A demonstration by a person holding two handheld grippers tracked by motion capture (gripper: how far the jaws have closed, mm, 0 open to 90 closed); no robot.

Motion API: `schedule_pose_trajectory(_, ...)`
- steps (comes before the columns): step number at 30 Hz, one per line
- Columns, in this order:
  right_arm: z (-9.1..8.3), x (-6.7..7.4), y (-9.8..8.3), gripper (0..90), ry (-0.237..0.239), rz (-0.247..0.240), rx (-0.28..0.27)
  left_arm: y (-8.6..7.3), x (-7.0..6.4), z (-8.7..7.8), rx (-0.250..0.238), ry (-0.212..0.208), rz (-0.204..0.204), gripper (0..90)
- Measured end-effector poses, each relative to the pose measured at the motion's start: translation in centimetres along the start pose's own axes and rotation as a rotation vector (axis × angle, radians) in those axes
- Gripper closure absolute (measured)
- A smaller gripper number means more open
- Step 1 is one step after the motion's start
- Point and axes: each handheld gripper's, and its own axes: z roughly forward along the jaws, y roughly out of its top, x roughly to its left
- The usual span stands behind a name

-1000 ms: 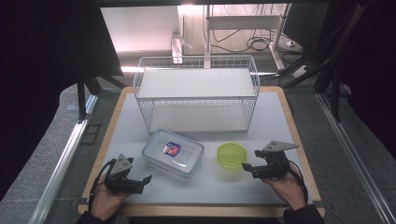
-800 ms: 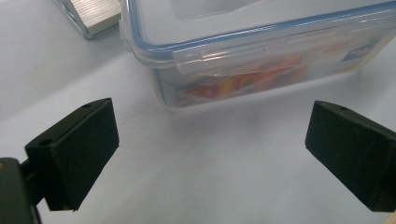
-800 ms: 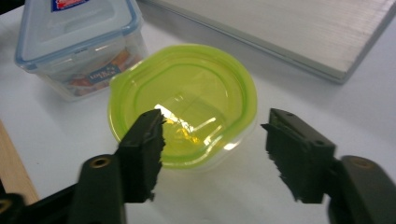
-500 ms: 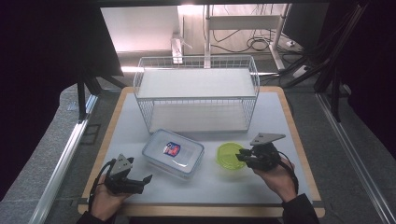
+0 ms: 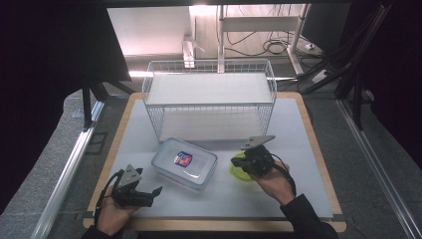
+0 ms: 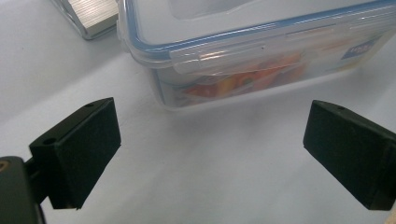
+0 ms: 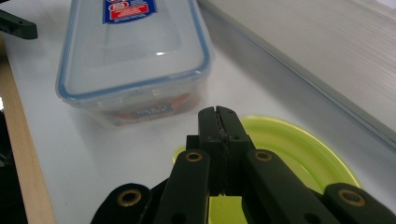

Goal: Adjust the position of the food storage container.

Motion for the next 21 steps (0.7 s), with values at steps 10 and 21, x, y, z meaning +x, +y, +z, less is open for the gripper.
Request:
schedule_pose_trajectory(10, 2.9, 1.2, 0.2, 90.0, 0.016, -0.039, 0.083, 0.0, 0.0, 0.0, 0.000, -0.003, -0.001, 4.3)
schedule_pose_trajectory(21, 1.7, 0.7, -0.6, 90.0, 0.001, -0.034, 0.094, 0.0, 0.0, 0.0, 0.002, -0.004, -0.001, 4.6)
